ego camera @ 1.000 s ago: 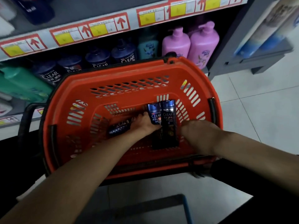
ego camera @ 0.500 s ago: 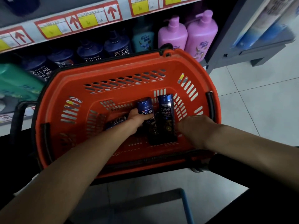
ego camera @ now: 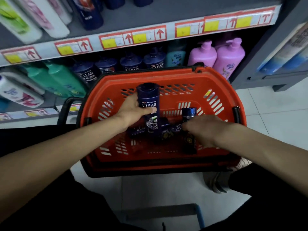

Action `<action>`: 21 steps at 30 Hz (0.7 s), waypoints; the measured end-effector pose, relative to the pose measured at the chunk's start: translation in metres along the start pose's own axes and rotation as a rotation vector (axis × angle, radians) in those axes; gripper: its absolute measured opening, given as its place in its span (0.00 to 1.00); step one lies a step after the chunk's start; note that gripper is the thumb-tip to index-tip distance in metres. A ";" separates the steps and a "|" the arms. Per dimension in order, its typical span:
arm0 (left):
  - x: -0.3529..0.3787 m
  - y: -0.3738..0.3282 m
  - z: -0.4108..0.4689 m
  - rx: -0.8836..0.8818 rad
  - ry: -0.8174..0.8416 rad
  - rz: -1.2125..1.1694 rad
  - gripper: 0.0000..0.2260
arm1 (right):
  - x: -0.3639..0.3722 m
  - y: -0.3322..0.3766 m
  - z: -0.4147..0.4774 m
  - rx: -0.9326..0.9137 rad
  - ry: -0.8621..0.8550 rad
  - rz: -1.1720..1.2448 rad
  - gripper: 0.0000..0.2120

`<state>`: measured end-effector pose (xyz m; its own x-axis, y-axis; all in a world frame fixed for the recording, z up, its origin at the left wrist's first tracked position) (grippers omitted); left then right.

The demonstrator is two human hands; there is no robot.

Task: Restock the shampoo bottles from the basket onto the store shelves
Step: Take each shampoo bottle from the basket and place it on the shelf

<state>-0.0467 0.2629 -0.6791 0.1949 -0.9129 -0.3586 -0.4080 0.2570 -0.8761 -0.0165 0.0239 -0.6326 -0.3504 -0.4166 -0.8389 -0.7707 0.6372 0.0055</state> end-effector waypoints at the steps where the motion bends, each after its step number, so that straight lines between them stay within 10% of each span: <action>1: -0.009 -0.007 -0.008 0.024 -0.004 0.002 0.26 | -0.006 0.002 0.002 0.003 -0.022 0.032 0.23; 21: -0.016 -0.056 -0.052 -0.197 -0.335 -0.419 0.23 | -0.040 0.043 0.027 0.066 -0.609 0.636 0.47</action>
<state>-0.0732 0.2467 -0.6080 0.6346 -0.7657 -0.1044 -0.3874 -0.1984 -0.9003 -0.0213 0.0848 -0.6137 -0.3437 0.4356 -0.8320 -0.4868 0.6750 0.5545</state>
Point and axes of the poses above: each hand's wrist, its own z-axis towards the middle knuckle, its own x-axis out of the palm, y = z × x, the point moved 1 cm from there along z, towards the middle knuckle, and after that the axes turned 8 degrees about -y, right-handed, at the moved point
